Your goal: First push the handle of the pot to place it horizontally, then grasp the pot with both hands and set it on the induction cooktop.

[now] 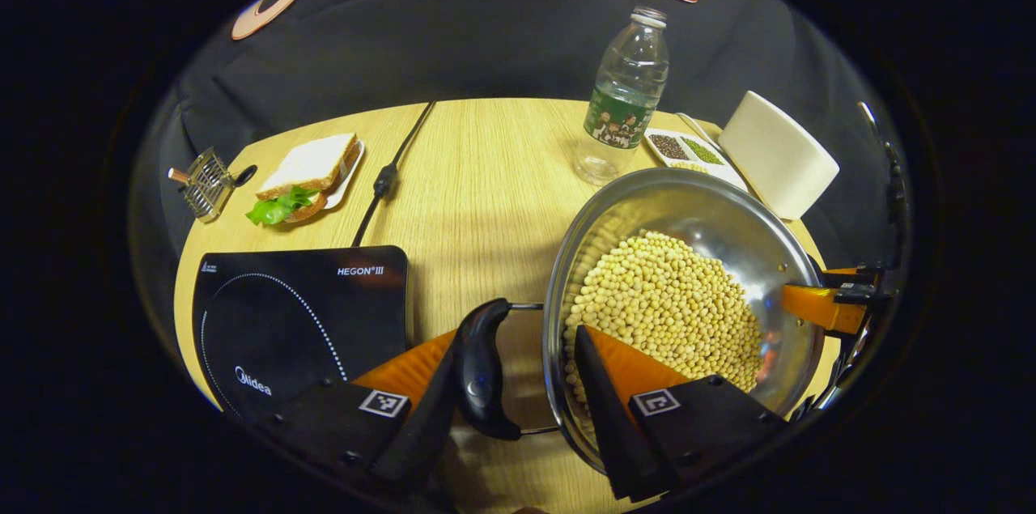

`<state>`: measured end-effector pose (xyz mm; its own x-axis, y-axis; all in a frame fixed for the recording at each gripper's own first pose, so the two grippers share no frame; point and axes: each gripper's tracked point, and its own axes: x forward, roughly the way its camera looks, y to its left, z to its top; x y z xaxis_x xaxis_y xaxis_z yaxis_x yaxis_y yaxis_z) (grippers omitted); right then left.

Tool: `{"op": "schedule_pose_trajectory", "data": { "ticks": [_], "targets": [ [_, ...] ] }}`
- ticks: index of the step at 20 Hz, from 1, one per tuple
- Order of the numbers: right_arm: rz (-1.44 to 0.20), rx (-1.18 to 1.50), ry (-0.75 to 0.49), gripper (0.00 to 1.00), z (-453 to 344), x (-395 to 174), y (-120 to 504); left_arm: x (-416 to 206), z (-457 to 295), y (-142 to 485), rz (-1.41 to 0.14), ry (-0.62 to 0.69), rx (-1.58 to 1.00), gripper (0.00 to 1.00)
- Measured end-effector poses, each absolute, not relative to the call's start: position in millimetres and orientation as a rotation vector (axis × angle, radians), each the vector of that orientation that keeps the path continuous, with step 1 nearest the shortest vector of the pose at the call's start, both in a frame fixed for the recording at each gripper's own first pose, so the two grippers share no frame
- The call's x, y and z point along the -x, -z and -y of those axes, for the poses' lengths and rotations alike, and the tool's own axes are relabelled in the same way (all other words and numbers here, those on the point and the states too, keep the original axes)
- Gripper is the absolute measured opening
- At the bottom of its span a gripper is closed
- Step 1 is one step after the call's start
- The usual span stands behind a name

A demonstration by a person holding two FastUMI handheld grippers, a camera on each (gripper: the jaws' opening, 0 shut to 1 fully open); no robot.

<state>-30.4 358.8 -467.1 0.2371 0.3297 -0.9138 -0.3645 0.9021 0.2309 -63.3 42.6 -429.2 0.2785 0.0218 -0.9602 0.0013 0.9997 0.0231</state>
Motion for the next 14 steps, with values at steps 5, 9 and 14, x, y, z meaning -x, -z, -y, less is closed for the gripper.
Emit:
{"op": "schedule_pose_trajectory", "data": {
  "ticks": [5, 9, 14],
  "targets": [
    [-1.270, 0.043, -0.459, 0.75, -360.1, 34.3, 473.2, 61.0, -47.2, 431.1, -1.261, -0.027, -0.060, 0.74],
    [-1.317, -0.009, -0.436, 0.73, -361.0, 35.4, 472.2, 61.2, -48.3, 429.4, -1.253, -0.022, -0.070, 0.74],
    [-1.334, -0.089, -0.442, 0.62, -367.0, 39.8, 476.8, 54.0, -48.6, 424.3, -1.244, -0.051, -0.056, 0.69]
  ]
}}
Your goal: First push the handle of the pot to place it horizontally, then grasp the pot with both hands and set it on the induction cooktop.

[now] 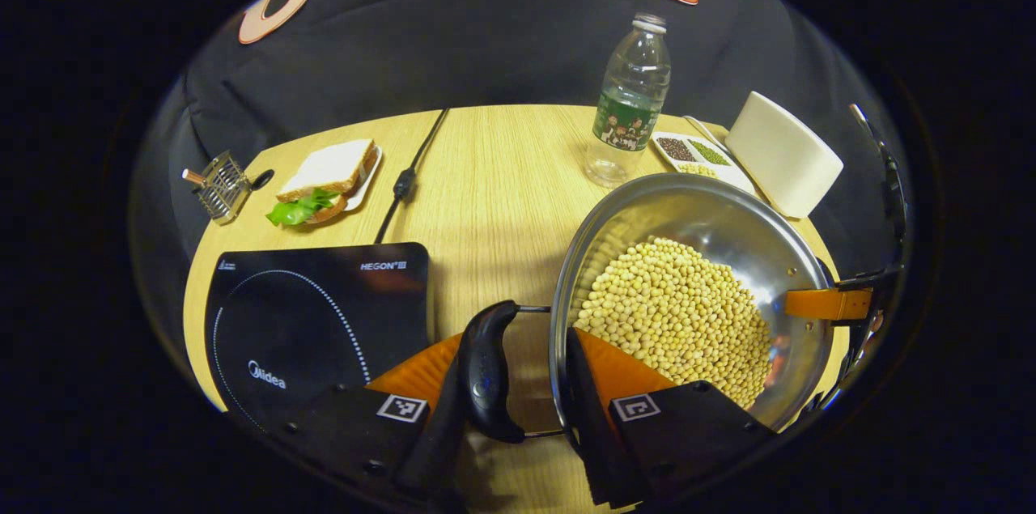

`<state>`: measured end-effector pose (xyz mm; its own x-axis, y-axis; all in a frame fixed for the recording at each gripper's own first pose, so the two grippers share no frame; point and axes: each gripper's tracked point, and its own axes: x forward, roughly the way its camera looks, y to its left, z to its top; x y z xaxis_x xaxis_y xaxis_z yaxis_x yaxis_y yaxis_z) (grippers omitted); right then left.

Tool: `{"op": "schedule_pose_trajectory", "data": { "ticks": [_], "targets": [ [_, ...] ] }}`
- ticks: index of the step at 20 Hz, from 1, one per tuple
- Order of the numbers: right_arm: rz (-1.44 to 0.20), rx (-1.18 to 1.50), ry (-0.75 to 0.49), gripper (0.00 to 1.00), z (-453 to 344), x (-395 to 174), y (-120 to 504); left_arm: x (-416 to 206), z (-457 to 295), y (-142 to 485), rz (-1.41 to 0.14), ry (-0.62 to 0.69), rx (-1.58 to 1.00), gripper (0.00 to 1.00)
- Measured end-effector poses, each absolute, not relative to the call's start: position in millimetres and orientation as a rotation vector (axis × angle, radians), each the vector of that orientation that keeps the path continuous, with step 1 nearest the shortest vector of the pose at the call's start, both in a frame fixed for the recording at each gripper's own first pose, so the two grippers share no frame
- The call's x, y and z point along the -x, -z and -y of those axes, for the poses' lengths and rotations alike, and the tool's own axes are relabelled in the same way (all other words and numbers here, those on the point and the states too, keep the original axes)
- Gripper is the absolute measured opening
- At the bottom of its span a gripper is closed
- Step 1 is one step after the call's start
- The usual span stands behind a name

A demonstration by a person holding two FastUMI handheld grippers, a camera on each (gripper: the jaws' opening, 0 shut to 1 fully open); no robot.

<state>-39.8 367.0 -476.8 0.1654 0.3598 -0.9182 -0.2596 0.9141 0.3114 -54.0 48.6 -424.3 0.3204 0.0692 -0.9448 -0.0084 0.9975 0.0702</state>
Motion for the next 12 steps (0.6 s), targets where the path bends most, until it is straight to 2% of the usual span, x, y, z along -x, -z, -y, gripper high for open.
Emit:
{"op": "schedule_pose_trajectory", "data": {
  "ticks": [1, 3, 4, 12],
  "targets": [
    [-1.325, -0.094, -0.452, 0.62, -367.1, 39.2, 477.2, 49.6, -51.2, 422.4, -1.232, -0.052, -0.063, 0.68],
    [-1.307, -0.117, -0.476, 0.55, -365.7, 36.5, 473.5, 45.3, -56.4, 416.3, -1.211, -0.054, -0.066, 0.69],
    [-1.295, -0.122, -0.491, 0.58, -363.6, 36.2, 472.3, 49.0, -56.2, 414.1, -1.206, -0.059, -0.055, 0.67],
    [-1.200, -0.130, -0.572, 0.54, -364.8, 25.2, 473.5, 42.2, -83.7, 367.2, -1.121, -0.135, -0.032, 0.68]
  ]
}}
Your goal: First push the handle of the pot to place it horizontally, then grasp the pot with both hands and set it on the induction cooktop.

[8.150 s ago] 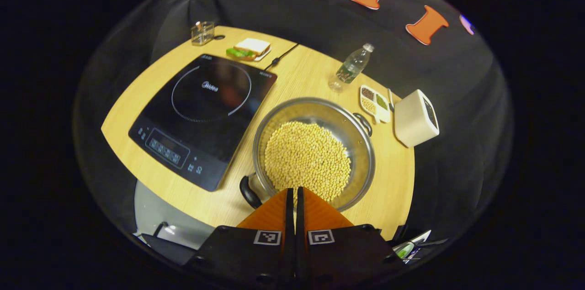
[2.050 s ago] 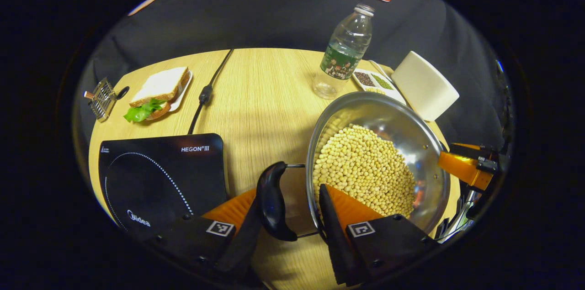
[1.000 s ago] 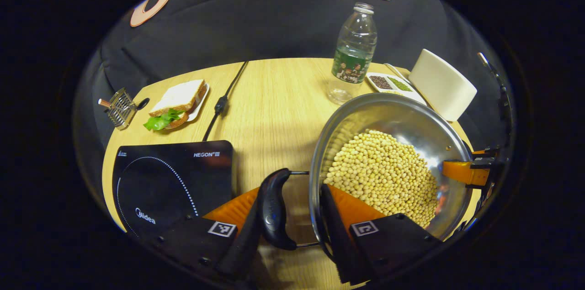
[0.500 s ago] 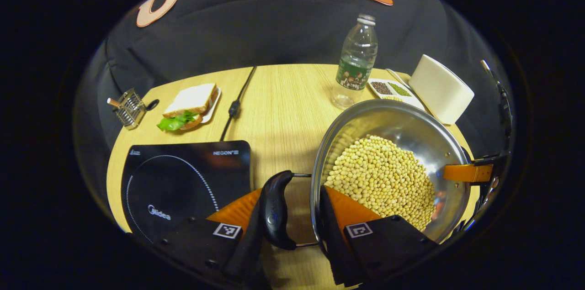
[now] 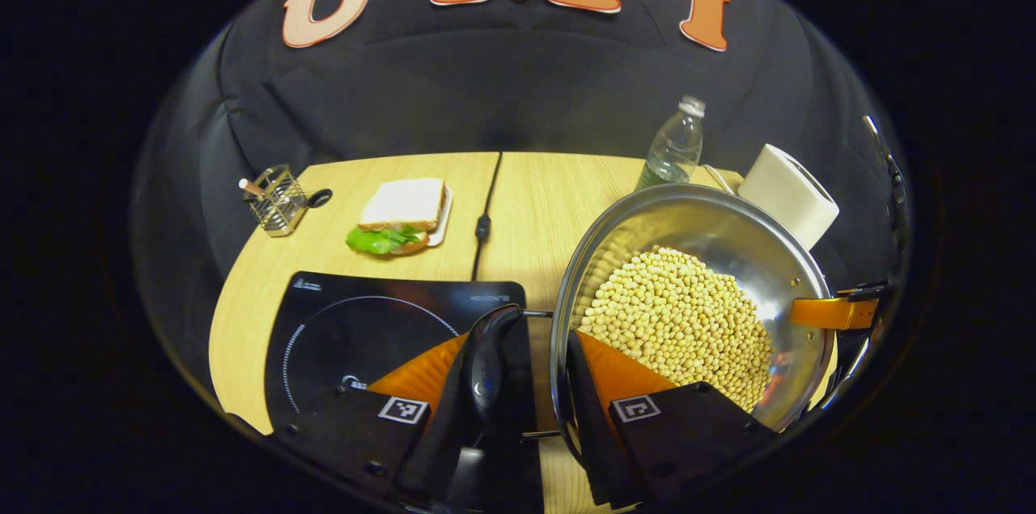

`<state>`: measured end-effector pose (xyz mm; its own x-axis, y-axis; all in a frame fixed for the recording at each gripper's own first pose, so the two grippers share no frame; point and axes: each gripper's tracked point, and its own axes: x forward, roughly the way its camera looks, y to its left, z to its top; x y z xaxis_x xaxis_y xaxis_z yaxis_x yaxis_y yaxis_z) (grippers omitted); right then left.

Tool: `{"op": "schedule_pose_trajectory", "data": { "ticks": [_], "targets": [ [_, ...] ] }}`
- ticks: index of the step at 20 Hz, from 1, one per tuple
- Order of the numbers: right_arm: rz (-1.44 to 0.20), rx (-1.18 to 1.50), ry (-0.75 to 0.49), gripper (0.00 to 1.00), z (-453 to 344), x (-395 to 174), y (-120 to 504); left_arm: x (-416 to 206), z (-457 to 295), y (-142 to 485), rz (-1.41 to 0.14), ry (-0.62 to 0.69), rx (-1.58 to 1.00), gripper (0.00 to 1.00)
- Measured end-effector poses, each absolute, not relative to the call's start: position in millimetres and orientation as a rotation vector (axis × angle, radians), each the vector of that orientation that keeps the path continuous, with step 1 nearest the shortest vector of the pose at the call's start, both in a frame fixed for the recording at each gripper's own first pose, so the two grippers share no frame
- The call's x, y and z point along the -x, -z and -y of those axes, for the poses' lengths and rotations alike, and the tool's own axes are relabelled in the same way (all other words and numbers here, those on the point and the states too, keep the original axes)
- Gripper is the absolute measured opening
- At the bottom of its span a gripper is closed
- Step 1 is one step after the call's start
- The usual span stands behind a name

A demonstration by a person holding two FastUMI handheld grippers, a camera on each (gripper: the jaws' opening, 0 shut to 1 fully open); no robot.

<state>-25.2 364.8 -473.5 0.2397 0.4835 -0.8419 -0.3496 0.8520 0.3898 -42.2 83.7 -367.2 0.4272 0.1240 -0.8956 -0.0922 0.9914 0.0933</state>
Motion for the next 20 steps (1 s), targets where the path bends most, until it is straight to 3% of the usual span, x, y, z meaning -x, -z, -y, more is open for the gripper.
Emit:
{"op": "schedule_pose_trajectory", "data": {
  "ticks": [13, 14, 15, 20],
  "targets": [
    [-1.038, -0.126, -0.714, 0.54, -373.7, -1.6, 480.9, 45.8, -173.6, 263.1, -1.000, -0.267, -0.038, 0.66],
    [-1.032, -0.124, -0.726, 0.50, -371.3, -6.4, 479.1, 50.5, -181.2, 253.6, -0.999, -0.280, -0.037, 0.66],
    [-1.027, -0.123, -0.738, 0.54, -369.4, -10.9, 478.8, 53.0, -189.4, 243.3, -0.994, -0.294, -0.034, 0.68],
    [-1.003, -0.122, -0.795, 0.54, -368.8, -21.8, 477.8, 66.8, -224.1, 212.3, -0.991, -0.374, 0.029, 0.67]
  ]
}}
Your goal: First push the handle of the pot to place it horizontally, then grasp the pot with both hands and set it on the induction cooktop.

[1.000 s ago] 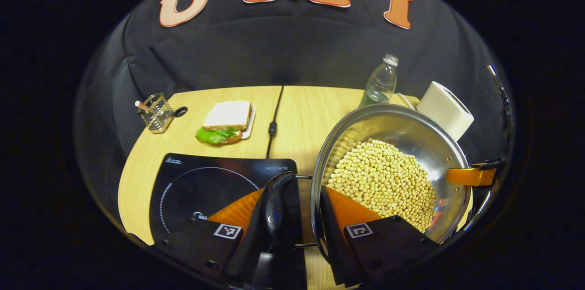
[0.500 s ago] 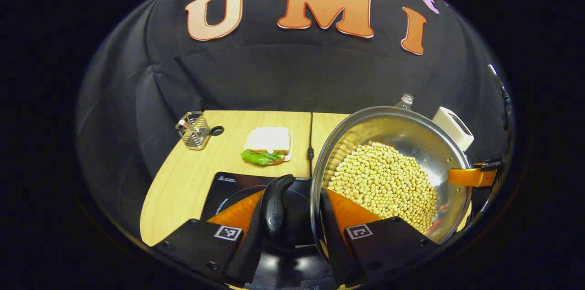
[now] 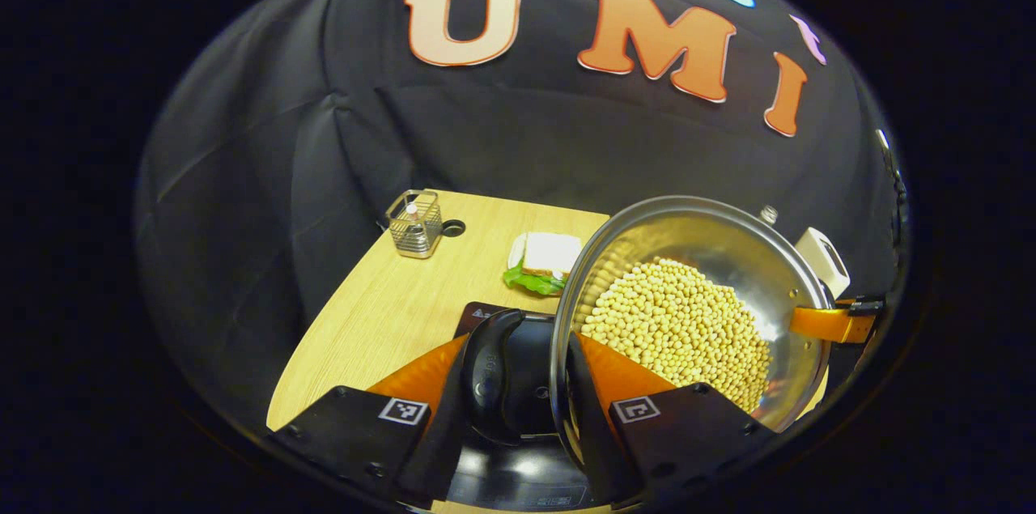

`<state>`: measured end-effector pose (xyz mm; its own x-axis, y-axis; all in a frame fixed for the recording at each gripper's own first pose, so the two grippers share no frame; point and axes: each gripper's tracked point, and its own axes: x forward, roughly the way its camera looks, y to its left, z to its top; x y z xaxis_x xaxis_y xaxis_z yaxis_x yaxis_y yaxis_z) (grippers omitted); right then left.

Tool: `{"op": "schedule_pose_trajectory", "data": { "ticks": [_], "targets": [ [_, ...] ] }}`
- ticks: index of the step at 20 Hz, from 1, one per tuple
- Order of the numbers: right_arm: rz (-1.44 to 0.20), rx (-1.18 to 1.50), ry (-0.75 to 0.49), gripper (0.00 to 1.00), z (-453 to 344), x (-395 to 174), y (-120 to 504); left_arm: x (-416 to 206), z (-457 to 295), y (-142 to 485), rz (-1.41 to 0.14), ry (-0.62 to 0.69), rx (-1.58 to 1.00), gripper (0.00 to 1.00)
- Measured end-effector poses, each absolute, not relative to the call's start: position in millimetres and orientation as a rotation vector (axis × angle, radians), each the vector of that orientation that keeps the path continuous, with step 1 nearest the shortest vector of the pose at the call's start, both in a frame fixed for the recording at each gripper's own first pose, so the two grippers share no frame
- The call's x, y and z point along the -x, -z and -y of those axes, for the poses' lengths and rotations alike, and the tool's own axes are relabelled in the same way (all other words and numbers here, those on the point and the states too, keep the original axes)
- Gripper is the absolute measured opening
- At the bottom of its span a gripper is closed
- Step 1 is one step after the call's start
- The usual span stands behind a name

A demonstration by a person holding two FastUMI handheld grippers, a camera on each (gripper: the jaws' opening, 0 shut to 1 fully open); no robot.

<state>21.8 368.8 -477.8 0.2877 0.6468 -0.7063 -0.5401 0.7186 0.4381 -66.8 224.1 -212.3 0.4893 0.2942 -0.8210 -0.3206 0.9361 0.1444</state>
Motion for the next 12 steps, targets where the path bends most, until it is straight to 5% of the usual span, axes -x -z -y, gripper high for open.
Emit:
{"op": "schedule_pose_trajectory", "data": {
  "ticks": [6, 12],
  "targets": [
    [-0.998, -0.126, -0.839, 0.54, -361.1, -36.4, 476.6, 72.4, -227.6, 157.8, -0.990, -0.420, 0.005, 0.68],
    [-1.027, -0.105, -0.834, 0.54, -353.8, -45.0, 471.8, 75.6, -225.6, 173.4, -1.030, -0.428, 0.019, 0.67]
  ]
}}
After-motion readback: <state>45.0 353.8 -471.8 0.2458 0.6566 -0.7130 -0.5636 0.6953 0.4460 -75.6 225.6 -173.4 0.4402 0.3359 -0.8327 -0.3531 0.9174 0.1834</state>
